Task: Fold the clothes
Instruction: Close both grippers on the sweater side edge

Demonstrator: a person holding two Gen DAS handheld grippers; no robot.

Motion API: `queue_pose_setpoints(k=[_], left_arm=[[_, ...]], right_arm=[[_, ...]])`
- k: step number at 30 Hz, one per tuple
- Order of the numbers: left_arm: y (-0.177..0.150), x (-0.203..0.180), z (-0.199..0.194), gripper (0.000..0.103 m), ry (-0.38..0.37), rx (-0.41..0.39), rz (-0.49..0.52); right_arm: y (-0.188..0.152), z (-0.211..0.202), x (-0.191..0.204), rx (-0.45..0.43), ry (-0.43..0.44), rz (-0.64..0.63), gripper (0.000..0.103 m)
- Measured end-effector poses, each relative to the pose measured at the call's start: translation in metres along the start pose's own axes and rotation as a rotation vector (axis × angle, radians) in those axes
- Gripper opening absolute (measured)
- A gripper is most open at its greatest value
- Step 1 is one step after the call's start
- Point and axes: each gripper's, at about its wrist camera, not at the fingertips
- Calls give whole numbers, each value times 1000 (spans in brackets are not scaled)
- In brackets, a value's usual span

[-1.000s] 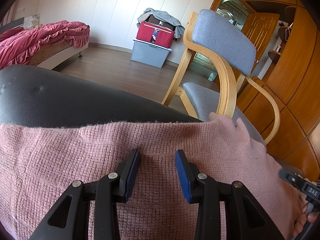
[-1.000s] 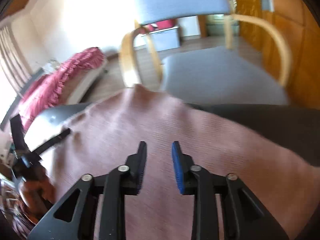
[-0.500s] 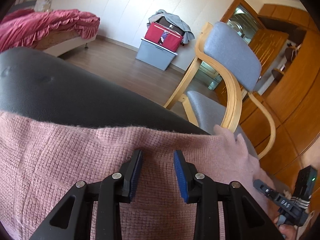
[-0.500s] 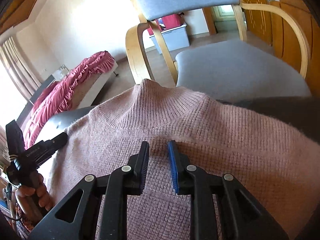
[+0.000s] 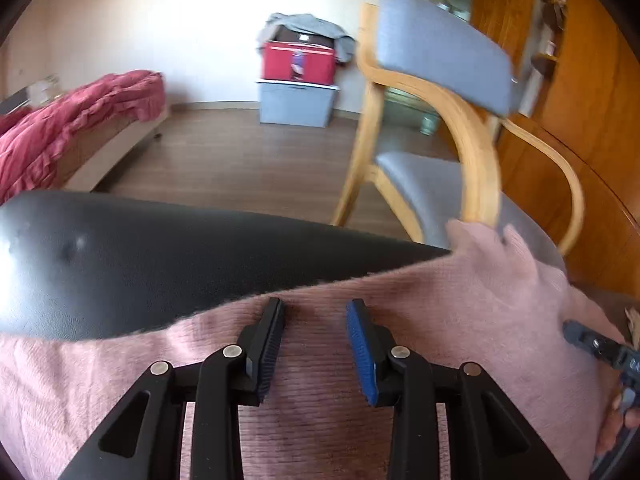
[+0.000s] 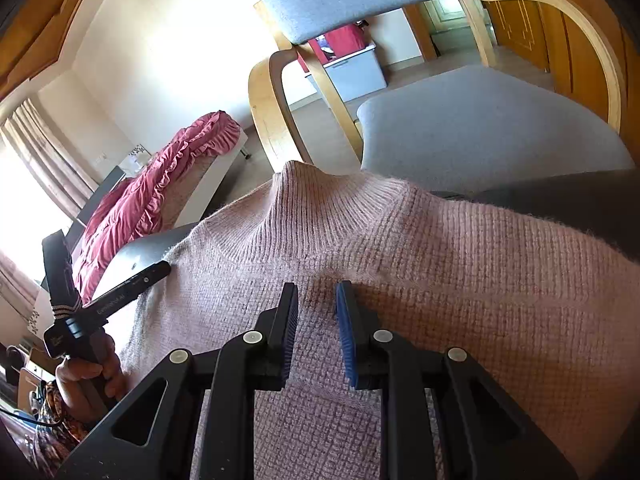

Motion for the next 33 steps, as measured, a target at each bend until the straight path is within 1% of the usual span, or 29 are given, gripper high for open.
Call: queue_pose_setpoints(k=[1, 3, 4, 5, 6, 8, 9, 10, 11, 12, 13, 14, 16, 17, 18, 20, 21, 22, 23, 24, 26, 27, 28, 29, 30, 31, 32, 33], left_arm=[[0, 1, 0, 34, 8, -1, -5], [3, -13, -6, 34, 23, -5, 62], [5, -21, -9, 34, 30, -8, 100], [6, -28, -12, 34, 18, -11, 124], [10, -37, -18, 34, -21, -21, 143], [21, -47, -23, 34, -79, -32, 127], [27, -52, -25, 34, -106, -36, 116], [35, -55, -25, 35, -131, -40, 103], [42, -58, -24, 37, -156, -44, 89], [51, -64, -17, 37, -164, -31, 90], [58, -69, -8, 37, -168, -4, 97], [61, -72, 0, 37, -174, 24, 102], [65, -77, 26, 37, -199, 118, 103], [67, -77, 38, 37, -212, 162, 103], [69, -78, 50, 37, -225, 208, 103], [70, -77, 59, 37, -246, 201, 93], [70, -78, 62, 37, -251, 191, 107], [70, -80, 64, 38, -249, 186, 129], [69, -83, 63, 39, -245, 168, 164], [68, -88, 62, 42, -241, 146, 202], [62, -99, 58, 47, -229, 111, 262], [59, -103, 57, 49, -222, 92, 290], [58, -105, 58, 50, -224, 89, 297], [60, -103, 61, 50, -237, 99, 278], [62, -101, 63, 50, -252, 111, 252], [62, -99, 66, 50, -268, 121, 226], [63, -98, 66, 48, -275, 125, 215], [64, -96, 67, 36, -278, 127, 208]], right_arm=[[0, 0, 0, 0, 1, 1, 21], [0, -4, -1, -1, 6, 1, 22], [0, -6, -2, -3, 16, 1, 24], [1, -7, -2, -7, 25, 2, 24], [2, -10, -1, -14, 25, 7, 24], [7, -19, 2, -44, 13, 17, 26], [14, -24, 3, -62, 26, 23, 33], [21, -28, 4, -75, 40, 26, 46], [29, -28, 6, -69, 47, 13, 54], [40, -27, 7, -47, 36, -14, 68], [50, -24, 9, -25, 15, -46, 71], [61, -19, 8, 1, -30, -85, 71], [79, -5, 0, 69, -113, -124, 71], [86, 2, -7, 102, -130, -127, 71], [93, 11, -15, 138, -111, -113, 71], [101, 25, -31, 202, -82, -73, 71], [103, 34, -37, 241, -77, -58, 71], [105, 42, -43, 270, -79, -52, 71], [107, 48, -45, 280, -86, -66, 71], [110, 54, -48, 296, -81, -74, 71], [115, 62, -53, 314, -46, -65, 71], [117, 65, -57, 315, -24, -44, 67], [119, 68, -60, 312, 1, -25, 52], [120, 70, -63, 304, 36, -7, 41], [121, 72, -63, 296, 78, 10, 19], [120, 73, -63, 289, 101, 17, 15], [120, 73, -60, 283, 91, 9, 15], [120, 72, -57, 277, 75, -3, 12]])
Point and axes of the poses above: each gripper's, at about its wrist camera, not at the fingertips, and z roughly the way its jaws point, x to its left, y to its top, and after that the axes turned 14 degrees about y, right-handed
